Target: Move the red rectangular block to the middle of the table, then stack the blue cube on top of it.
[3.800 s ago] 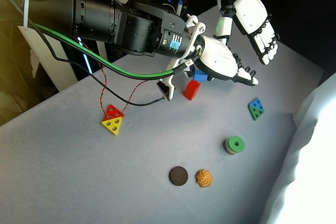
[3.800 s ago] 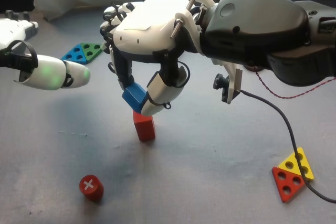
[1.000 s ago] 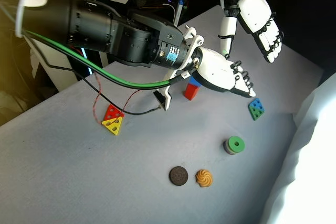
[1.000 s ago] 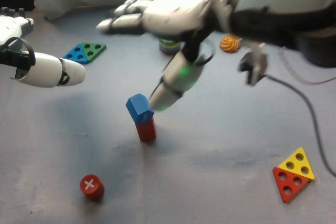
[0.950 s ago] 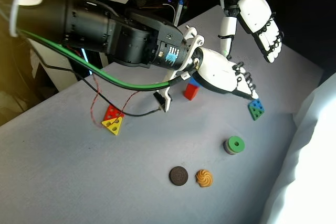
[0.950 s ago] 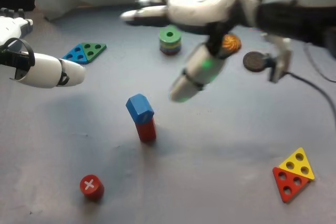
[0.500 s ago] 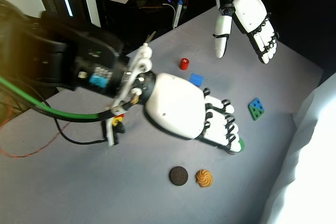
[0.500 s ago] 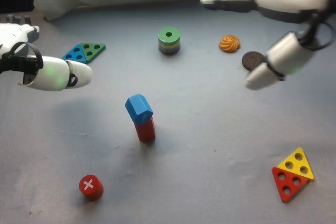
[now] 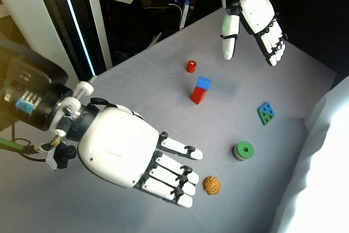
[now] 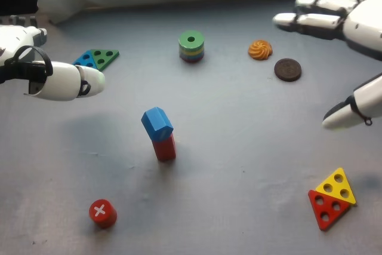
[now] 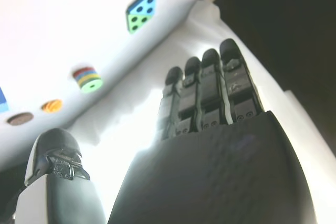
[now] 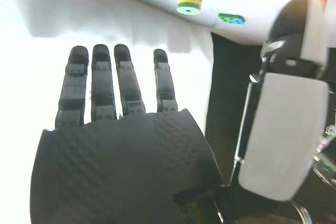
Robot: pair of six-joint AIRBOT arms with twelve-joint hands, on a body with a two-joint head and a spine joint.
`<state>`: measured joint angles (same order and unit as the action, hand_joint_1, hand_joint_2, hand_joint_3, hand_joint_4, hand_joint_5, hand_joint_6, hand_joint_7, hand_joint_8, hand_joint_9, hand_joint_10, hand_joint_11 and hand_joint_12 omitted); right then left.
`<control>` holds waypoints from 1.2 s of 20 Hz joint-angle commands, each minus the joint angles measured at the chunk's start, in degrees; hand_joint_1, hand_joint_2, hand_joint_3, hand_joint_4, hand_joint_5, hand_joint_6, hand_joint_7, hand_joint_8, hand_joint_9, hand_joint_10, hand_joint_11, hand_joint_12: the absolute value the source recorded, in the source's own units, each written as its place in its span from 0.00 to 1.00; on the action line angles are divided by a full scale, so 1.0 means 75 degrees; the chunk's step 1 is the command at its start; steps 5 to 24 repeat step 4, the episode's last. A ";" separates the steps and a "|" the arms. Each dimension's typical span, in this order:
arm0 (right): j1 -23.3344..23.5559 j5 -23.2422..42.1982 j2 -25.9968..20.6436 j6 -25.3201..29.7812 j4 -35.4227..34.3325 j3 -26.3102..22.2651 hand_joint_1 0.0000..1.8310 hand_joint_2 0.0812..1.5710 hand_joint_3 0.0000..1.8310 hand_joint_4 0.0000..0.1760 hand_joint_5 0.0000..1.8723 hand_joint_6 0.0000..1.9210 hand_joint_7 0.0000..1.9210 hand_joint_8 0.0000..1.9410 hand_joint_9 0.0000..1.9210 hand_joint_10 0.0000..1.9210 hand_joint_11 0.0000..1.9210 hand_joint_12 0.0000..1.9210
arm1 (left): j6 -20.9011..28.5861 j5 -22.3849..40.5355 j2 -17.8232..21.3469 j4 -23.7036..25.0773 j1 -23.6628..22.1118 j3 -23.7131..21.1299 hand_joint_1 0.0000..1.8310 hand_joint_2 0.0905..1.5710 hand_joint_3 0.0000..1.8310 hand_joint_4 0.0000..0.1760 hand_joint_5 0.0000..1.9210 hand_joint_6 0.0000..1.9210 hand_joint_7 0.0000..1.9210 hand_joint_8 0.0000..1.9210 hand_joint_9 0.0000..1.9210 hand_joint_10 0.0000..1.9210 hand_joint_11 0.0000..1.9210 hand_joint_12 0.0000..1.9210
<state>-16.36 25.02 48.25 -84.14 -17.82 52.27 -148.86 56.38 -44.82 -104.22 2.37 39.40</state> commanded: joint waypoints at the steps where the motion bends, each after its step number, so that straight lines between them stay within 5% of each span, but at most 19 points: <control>1: 0.0016 0.0989 -0.0156 0.0567 0.0509 0.0073 0.34 0.43 0.00 0.00 0.00 0.00 0.00 0.00 0.00 0.00 0.00 0.00 | -0.0006 0.0195 0.0118 0.0555 -0.0102 0.0034 0.01 0.66 0.00 0.00 0.03 0.00 0.02 0.00 0.01 0.00 0.00 0.08; 4: 0.0023 0.0794 -0.0209 0.3847 0.3558 0.0665 0.34 0.43 0.00 0.00 0.00 0.00 0.00 0.00 0.00 0.00 0.00 0.00 | -0.0007 0.0195 0.0123 0.0554 -0.0095 0.0041 0.00 0.67 0.00 0.00 0.03 0.00 0.02 0.00 0.01 0.00 0.00 0.06; 24: 0.0023 0.0794 -0.0209 0.3847 0.3558 0.0665 0.34 0.43 0.00 0.00 0.00 0.00 0.00 0.00 0.00 0.00 0.00 0.00 | -0.0007 0.0195 0.0123 0.0554 -0.0095 0.0041 0.00 0.67 0.00 0.00 0.03 0.00 0.02 0.00 0.01 0.00 0.00 0.06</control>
